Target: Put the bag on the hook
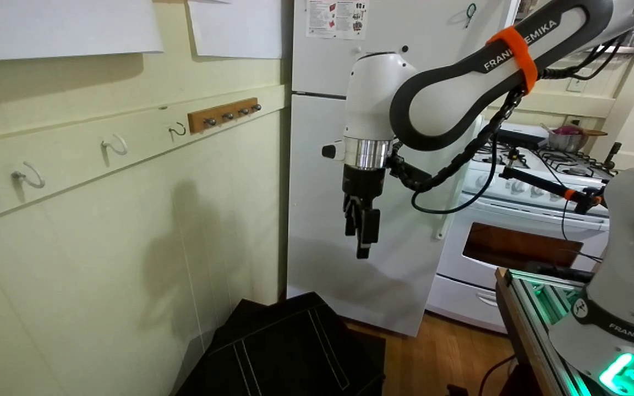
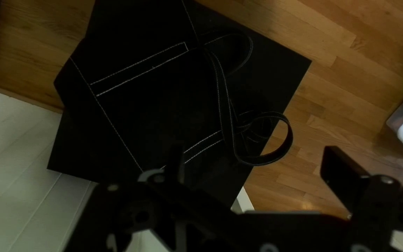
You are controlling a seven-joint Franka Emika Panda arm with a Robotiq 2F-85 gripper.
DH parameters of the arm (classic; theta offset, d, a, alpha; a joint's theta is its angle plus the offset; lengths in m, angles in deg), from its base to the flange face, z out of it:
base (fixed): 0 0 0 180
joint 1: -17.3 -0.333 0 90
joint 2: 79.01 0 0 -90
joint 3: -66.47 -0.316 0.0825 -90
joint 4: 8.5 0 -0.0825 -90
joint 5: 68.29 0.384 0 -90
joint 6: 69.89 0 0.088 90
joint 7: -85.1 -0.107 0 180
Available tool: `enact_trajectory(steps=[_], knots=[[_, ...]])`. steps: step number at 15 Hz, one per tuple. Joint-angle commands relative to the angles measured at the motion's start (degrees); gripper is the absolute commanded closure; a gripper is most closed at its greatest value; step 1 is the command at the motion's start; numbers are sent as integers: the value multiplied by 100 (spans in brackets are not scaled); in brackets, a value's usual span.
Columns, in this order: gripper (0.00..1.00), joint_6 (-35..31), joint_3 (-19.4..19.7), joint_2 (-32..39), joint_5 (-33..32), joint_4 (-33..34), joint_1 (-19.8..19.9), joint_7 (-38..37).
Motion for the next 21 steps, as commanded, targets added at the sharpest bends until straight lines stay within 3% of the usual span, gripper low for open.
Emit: enact_trajectory(steps=[1, 7, 21], knots=[[0, 17, -129, -2, -2, 19, 129, -2], [0, -357, -335, 883, 709, 287, 160, 676], [0, -239, -1362, 3217, 544, 1896, 526, 1122]])
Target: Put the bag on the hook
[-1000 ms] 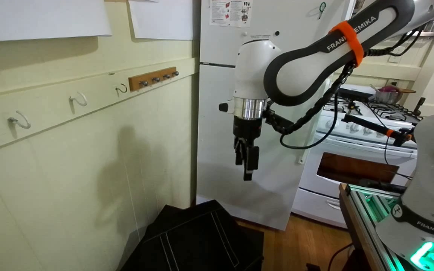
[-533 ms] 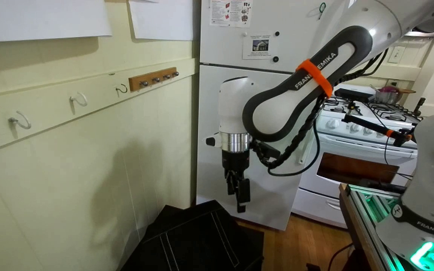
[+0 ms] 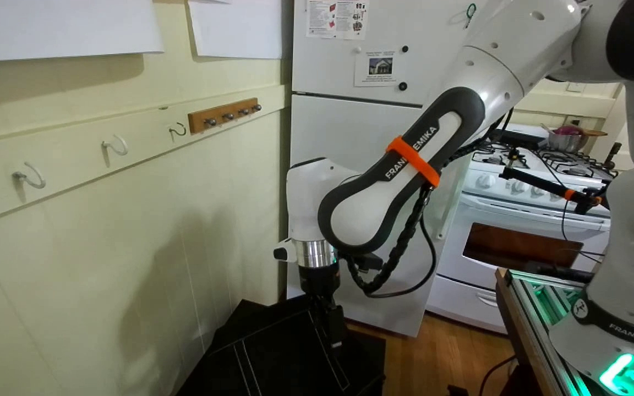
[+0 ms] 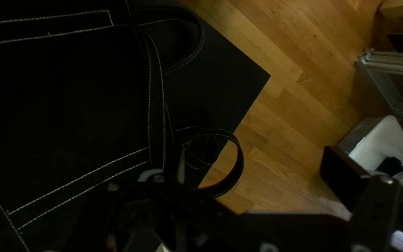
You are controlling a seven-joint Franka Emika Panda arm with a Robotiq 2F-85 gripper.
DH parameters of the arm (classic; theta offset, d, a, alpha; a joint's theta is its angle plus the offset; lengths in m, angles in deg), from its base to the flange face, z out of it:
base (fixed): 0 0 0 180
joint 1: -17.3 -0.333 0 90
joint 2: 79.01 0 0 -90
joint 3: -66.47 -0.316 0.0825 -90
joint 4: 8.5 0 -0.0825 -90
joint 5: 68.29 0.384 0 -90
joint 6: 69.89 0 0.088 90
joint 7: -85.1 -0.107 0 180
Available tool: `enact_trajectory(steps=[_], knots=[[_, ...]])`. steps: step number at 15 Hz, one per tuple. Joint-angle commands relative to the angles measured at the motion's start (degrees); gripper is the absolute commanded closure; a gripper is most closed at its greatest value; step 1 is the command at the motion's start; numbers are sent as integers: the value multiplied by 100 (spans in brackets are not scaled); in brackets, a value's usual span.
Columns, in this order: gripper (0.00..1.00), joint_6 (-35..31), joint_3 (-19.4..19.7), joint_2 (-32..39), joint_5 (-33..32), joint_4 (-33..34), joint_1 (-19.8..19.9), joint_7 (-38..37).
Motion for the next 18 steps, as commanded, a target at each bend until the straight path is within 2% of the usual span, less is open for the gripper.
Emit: enact_trajectory(steps=[1, 9, 12, 18], knots=[[0, -1, -162, 138, -75, 118, 143, 0], [0, 9, -232, 350, -64, 353, 228, 102], [0, 241, -189, 971, -200, 825, 127, -36], [0, -406, -180, 1780, -472, 1278, -97, -370]])
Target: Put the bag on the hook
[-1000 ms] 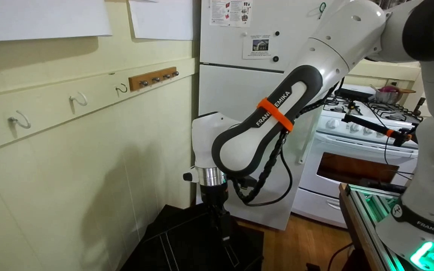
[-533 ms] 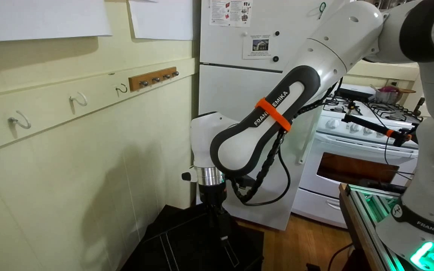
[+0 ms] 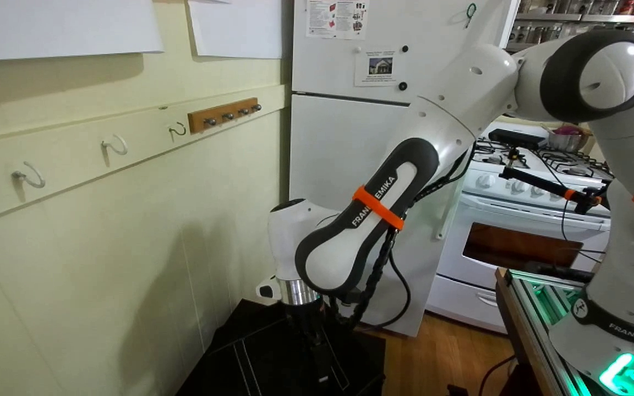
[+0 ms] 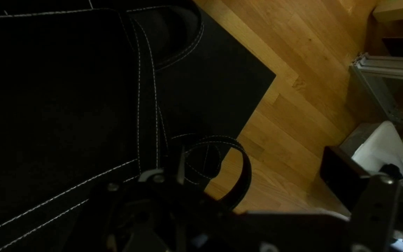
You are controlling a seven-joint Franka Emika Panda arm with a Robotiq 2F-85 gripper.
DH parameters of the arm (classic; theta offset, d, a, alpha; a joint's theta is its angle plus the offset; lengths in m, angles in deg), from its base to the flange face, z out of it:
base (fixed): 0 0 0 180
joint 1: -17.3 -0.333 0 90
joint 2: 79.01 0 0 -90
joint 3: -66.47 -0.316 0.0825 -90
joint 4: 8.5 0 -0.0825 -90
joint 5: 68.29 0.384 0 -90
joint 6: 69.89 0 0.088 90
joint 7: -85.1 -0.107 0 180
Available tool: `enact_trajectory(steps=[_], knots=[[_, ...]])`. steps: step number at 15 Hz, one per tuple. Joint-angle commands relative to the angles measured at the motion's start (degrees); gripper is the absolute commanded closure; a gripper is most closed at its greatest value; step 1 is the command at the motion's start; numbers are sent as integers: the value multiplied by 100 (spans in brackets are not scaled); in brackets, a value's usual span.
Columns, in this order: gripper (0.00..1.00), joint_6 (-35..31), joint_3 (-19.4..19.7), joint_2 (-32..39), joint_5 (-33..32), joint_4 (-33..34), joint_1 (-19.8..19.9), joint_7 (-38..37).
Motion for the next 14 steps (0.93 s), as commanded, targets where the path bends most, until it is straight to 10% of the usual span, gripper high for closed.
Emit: enact_trajectory(steps=[1, 8, 14], knots=[[0, -496, 29, 587, -396, 442, -198, -402], [0, -2122, -29, 1455, -939, 835, -278, -839], [0, -2087, -150, 1518, -1061, 846, -142, -846]])
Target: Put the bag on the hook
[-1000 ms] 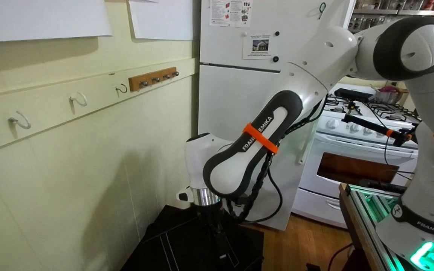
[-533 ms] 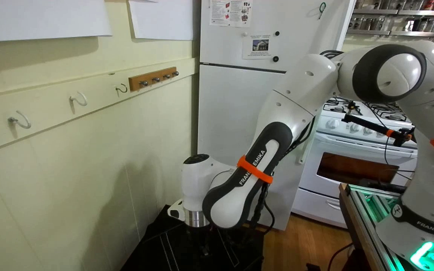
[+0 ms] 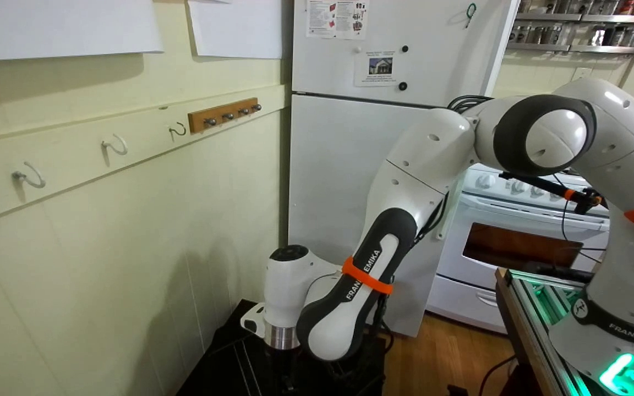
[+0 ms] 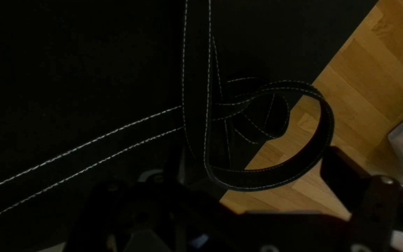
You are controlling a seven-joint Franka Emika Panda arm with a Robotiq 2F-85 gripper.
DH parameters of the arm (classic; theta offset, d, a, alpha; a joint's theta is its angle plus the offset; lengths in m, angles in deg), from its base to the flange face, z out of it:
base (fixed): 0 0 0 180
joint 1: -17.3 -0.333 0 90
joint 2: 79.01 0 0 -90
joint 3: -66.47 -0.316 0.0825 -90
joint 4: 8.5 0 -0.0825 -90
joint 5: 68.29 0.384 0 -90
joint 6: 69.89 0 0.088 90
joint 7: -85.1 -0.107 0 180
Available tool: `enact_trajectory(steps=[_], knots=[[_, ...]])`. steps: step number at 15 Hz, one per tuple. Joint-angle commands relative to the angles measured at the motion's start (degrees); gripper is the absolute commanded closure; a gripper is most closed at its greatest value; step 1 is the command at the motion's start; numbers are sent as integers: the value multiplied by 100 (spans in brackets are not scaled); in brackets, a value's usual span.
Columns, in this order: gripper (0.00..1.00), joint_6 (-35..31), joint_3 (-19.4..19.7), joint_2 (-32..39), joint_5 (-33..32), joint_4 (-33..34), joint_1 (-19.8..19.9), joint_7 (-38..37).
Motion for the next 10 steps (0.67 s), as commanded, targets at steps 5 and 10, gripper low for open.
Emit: enact_trajectory(steps=[5, 10], knots=[[0, 257, -22, 498, -256, 546, 5, -386], [0, 260, 47, 923, -253, 826, -107, -700]])
